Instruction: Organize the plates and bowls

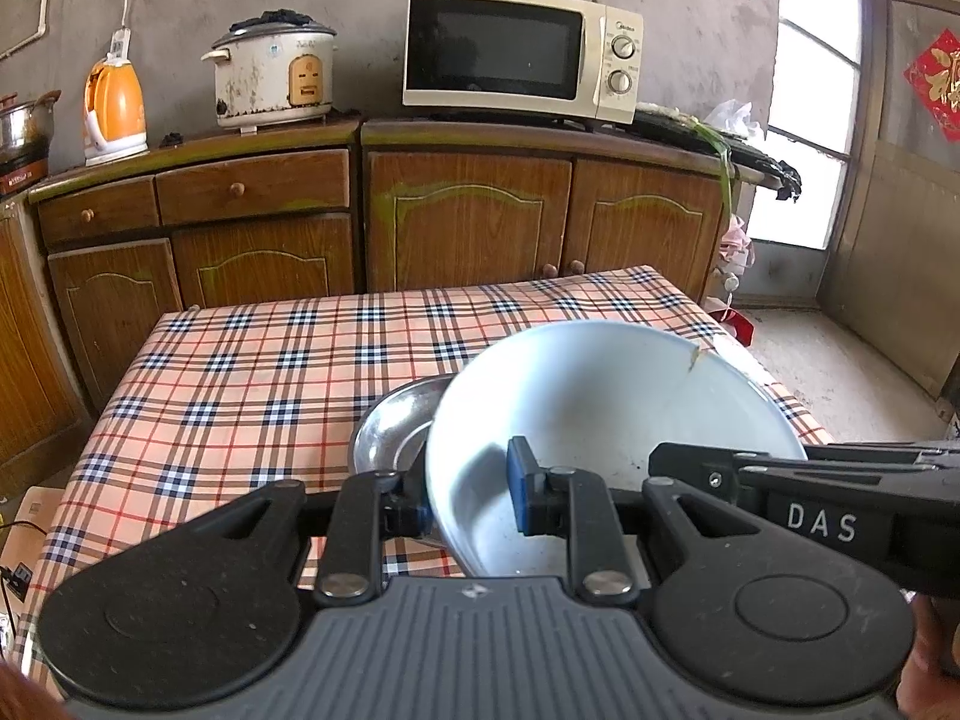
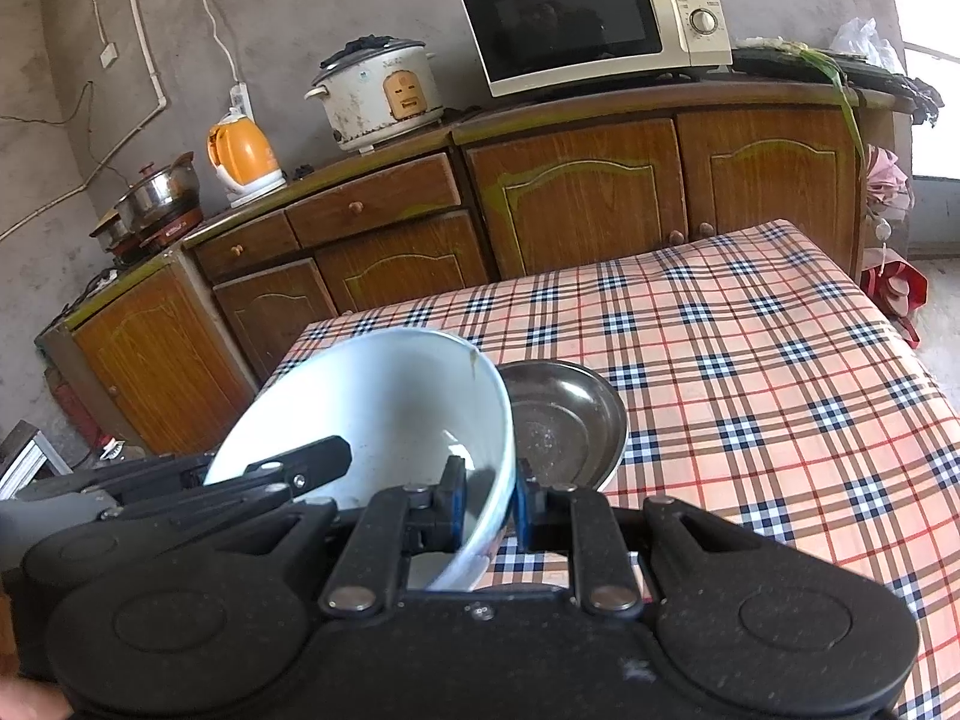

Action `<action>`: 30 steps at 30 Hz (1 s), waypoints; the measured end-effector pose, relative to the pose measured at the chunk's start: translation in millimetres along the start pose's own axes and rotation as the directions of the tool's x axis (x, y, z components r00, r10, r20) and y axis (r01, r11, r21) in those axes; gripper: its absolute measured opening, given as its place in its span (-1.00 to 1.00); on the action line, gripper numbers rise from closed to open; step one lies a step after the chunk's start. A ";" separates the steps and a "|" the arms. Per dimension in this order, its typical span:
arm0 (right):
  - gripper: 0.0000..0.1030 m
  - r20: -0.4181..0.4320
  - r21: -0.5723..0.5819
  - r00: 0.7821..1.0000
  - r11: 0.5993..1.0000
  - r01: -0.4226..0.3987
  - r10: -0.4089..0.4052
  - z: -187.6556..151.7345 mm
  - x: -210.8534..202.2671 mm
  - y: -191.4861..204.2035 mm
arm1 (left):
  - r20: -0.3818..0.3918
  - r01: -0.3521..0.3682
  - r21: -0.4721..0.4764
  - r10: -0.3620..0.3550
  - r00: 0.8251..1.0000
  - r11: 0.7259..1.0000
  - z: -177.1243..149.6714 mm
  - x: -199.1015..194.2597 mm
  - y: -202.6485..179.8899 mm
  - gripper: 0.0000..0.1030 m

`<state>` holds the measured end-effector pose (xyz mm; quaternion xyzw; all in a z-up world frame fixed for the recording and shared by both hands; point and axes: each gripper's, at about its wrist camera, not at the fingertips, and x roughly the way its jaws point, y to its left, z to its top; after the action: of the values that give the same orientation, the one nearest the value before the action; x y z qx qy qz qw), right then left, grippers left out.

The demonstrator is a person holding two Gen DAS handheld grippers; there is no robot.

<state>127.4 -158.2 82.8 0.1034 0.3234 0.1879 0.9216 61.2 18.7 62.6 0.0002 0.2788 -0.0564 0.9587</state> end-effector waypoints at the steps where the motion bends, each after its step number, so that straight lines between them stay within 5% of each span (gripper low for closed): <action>1: -0.58 -0.001 0.002 1.000 1.000 -0.001 0.001 0.2 0.0 -0.1 | 0.000 0.000 -0.001 0.000 1.000 1.000 -0.3 -0.1 0.2 -0.55; 30: -0.58 -0.011 0.003 1.000 1.000 0.015 -0.015 -12.8 -3.1 -1.8 | -0.010 0.000 0.005 0.000 1.000 1.000 -13.8 -1.4 -5.6 -0.54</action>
<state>117.5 -160.2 74.1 0.1016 0.3293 0.1811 0.9211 52.1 13.8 51.8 0.0027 0.2836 -0.0572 0.9572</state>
